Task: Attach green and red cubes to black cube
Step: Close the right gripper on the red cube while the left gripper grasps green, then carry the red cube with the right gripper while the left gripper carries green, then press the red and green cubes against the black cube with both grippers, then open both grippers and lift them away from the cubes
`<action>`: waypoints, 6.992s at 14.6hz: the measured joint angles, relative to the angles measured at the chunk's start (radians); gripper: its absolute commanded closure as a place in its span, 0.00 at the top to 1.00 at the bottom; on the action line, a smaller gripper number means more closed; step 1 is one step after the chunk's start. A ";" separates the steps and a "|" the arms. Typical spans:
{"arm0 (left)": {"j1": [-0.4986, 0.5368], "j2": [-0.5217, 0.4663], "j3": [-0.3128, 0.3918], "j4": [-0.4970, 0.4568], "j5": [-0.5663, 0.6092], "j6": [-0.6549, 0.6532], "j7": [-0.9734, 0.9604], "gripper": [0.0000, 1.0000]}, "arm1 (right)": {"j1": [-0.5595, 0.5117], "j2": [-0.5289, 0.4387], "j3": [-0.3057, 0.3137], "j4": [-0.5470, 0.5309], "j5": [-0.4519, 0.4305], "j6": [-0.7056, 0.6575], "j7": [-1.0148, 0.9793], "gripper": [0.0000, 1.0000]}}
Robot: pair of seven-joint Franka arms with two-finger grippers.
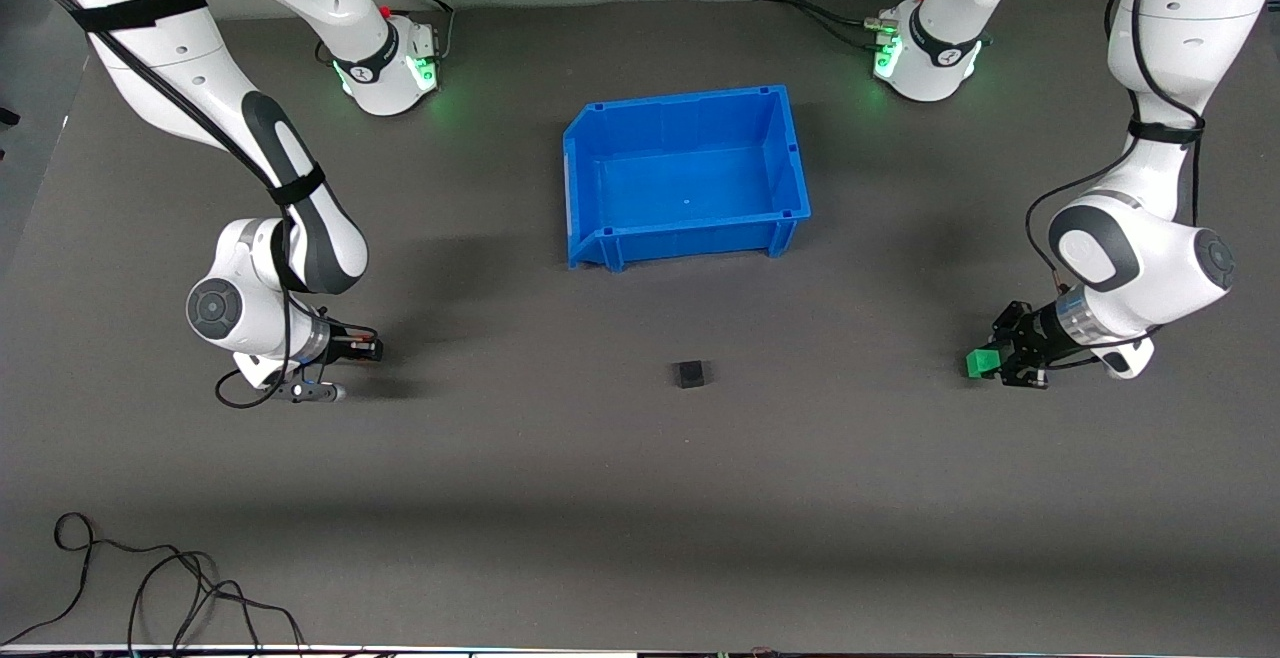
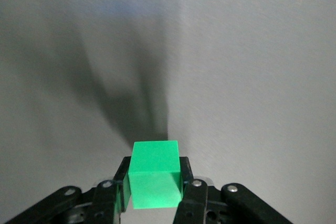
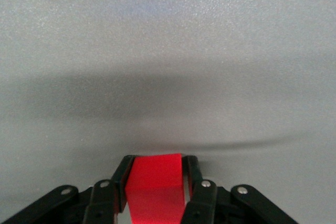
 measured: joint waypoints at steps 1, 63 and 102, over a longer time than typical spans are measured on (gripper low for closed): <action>0.000 0.000 0.000 0.024 0.000 -0.033 -0.013 0.26 | 0.000 -0.001 0.000 -0.001 0.000 0.000 0.000 0.00; -0.703 0.257 0.020 0.298 0.039 0.243 -0.906 0.27 | 0.592 0.523 0.008 0.896 0.156 -0.092 2.051 0.00; -0.578 -0.087 0.565 0.322 0.230 -0.569 0.351 1.00 | 0.271 0.022 -0.023 0.992 0.150 -0.957 1.355 0.90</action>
